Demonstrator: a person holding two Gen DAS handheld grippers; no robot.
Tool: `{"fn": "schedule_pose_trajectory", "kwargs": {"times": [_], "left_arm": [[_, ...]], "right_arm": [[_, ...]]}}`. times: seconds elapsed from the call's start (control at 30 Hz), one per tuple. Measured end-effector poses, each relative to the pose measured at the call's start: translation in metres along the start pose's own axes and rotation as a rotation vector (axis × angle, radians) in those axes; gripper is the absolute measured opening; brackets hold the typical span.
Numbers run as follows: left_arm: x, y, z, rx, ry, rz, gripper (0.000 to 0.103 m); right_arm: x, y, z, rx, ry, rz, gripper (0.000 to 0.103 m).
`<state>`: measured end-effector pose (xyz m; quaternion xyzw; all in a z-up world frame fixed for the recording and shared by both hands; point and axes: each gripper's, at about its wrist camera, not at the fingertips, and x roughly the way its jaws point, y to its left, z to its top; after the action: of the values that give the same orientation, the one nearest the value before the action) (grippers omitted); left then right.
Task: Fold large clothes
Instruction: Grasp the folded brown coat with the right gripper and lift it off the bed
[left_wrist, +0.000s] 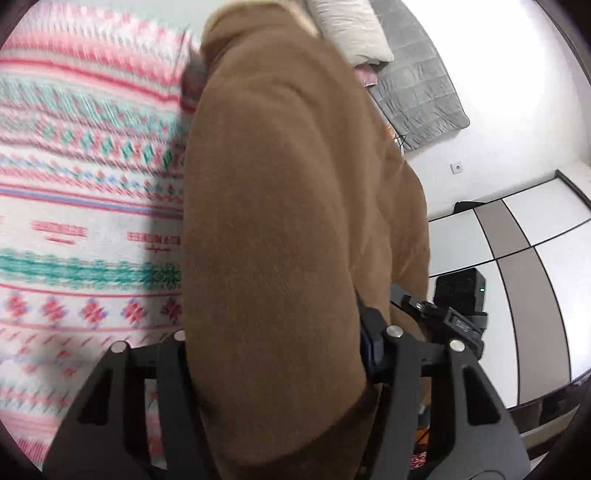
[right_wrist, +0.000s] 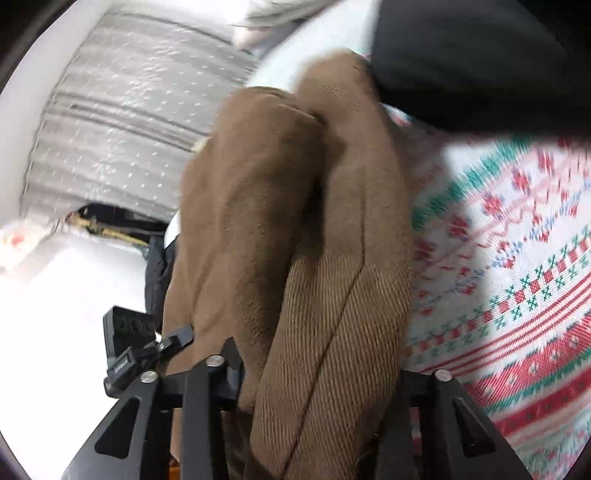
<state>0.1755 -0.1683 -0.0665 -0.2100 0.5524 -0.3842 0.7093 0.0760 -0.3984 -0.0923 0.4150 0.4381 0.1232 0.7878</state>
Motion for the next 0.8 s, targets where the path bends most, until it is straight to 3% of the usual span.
{"fn": "schedule_pose_trajectory", "kwargs": {"times": [0.17, 0.23, 0.3, 0.37, 0.4, 0.43, 0.5, 0.63, 0.8], "left_arm": [[-0.073, -0.007, -0.016, 0.024, 0.013, 0.007, 0.059], [-0.091, 0.010, -0.027, 0.018, 0.034, 0.036, 0.062], [-0.085, 0.037, -0.034, -0.011, 0.050, 0.103, 0.069], [-0.076, 0.059, -0.046, -0.032, 0.068, 0.216, 0.083], [-0.076, 0.066, -0.054, -0.024, 0.046, 0.239, 0.084], [-0.083, 0.067, -0.061, 0.000, -0.016, 0.217, 0.086], [-0.096, 0.060, -0.068, 0.058, -0.075, 0.235, 0.088], [-0.119, 0.034, -0.072, 0.214, -0.235, 0.379, 0.088], [-0.118, 0.031, -0.074, 0.317, -0.368, 0.402, 0.088]], "right_arm": [[-0.006, 0.065, -0.030, -0.118, 0.044, 0.042, 0.033], [0.006, 0.080, -0.048, -0.130, 0.094, 0.053, 0.040], [0.027, 0.085, -0.060, -0.133, 0.150, 0.007, 0.048], [0.057, 0.083, -0.073, -0.135, 0.256, -0.104, 0.056], [0.073, 0.078, -0.080, -0.125, 0.301, -0.156, 0.063], [0.078, 0.076, -0.086, -0.127, 0.302, -0.157, 0.065], [0.071, 0.078, -0.089, -0.146, 0.259, -0.133, 0.068], [0.049, 0.082, -0.078, -0.174, 0.140, -0.182, 0.068], [0.036, 0.091, -0.078, -0.301, 0.019, -0.299, 0.068]]}}
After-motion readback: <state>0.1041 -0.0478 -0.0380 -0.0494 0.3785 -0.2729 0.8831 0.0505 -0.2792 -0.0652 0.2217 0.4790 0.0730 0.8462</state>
